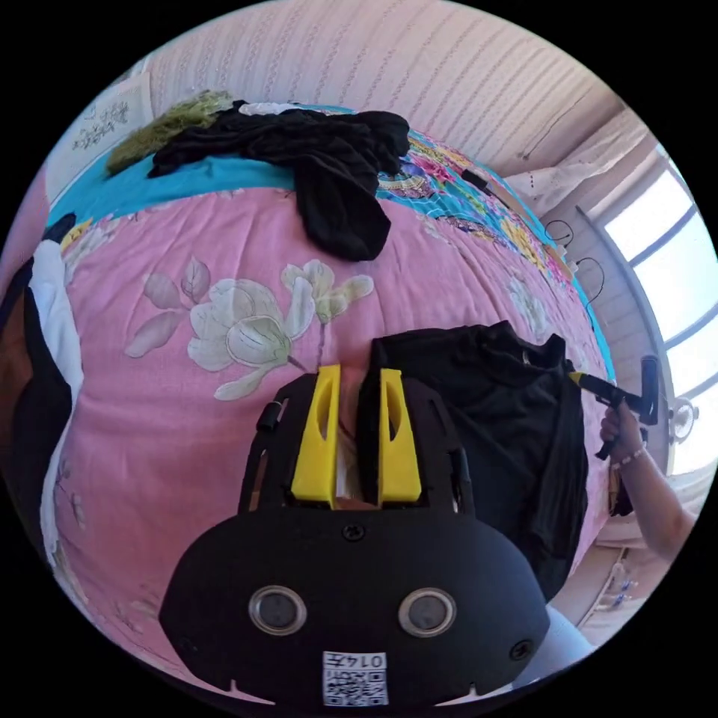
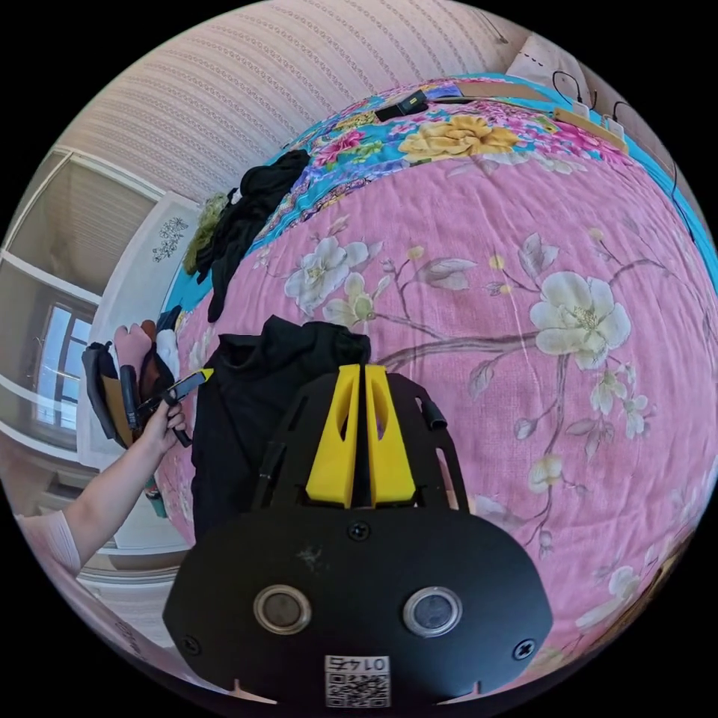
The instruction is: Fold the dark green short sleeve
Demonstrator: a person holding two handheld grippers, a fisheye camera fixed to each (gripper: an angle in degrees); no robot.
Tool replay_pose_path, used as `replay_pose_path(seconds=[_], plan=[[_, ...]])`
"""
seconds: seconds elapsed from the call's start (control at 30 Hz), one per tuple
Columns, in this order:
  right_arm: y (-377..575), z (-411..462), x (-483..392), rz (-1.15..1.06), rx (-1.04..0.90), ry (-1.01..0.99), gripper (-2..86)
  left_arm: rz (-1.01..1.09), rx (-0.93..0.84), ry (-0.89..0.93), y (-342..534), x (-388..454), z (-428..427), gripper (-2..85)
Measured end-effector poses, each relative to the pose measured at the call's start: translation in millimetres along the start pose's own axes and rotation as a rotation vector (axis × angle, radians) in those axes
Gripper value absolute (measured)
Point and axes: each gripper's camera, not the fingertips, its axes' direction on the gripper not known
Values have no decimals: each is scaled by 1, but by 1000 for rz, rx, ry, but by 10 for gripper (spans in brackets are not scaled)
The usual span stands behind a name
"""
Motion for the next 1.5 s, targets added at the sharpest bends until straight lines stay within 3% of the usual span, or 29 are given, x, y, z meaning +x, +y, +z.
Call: replay_pose_path(seconds=[0.07,0.4,0.57,0.73,0.93,1.07,1.3,1.5], plan=[[1,-9,-11,-50,-1,37,6,-19,-4,95,11,-6,-9,2],[57,-73,-43,-138,133,5,1,146,196,173,86,-4,-120,-10],[132,-105,-61,-218,173,-43,2,241,235,230,180,-8,-180,-10],[243,-117,-65,-192,177,-49,2,147,233,294,292,-16,-198,-10],[369,-114,-48,-42,130,-96,2,55,174,282,417,-16,-216,-10],[420,-119,-50,-13,107,-62,2,89,129,172,477,-1,-232,-10],[465,-117,-53,5,87,-8,2,-9,14,154,529,-7,-222,-6],[489,-136,-57,-31,61,73,-1,7,70,52,560,-5,-255,0]])
